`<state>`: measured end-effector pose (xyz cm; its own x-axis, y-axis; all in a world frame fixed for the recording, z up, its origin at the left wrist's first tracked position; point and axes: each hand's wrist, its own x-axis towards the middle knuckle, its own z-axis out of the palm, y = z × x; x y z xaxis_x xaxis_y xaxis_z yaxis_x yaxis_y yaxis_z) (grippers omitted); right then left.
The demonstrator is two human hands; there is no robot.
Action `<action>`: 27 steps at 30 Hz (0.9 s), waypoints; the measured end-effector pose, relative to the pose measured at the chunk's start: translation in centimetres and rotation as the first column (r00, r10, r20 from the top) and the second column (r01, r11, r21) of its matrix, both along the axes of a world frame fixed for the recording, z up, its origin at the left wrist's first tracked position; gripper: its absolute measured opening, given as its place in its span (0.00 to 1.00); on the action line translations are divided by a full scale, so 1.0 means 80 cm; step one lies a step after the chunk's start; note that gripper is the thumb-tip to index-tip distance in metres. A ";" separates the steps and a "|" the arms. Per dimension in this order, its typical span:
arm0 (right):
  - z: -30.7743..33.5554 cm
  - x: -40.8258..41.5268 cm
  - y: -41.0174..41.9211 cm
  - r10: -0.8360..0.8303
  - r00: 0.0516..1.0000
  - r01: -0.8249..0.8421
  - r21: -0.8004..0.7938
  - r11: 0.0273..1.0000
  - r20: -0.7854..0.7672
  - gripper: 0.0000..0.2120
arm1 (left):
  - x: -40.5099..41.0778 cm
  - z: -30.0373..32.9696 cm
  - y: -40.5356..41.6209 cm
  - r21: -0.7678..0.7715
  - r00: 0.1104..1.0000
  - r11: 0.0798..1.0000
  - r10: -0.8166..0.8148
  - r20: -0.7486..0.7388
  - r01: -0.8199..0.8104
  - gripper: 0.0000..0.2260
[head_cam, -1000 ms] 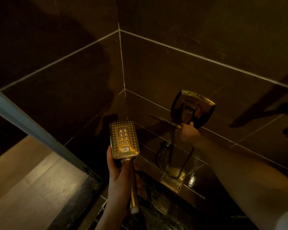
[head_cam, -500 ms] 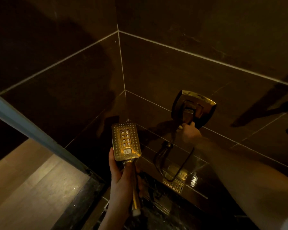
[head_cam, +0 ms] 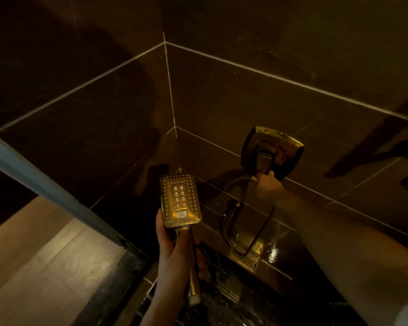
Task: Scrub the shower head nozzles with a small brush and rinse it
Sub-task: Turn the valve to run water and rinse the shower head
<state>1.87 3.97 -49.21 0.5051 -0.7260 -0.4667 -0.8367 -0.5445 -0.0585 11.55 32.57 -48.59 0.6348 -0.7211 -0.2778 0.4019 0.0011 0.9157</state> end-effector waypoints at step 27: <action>0.000 -0.014 0.080 -0.183 0.973 0.149 0.225 0.963 0.140 0.09 | -0.032 -0.034 -0.036 0.171 0.987 0.973 -0.154 -0.034 0.158 0.27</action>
<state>0.73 10.35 -49.21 0.4655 -0.6995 -0.5422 -0.8850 -0.3594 -0.2962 9.00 29.71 -51.30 0.5114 -0.7507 -0.4181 0.4030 -0.2202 0.8883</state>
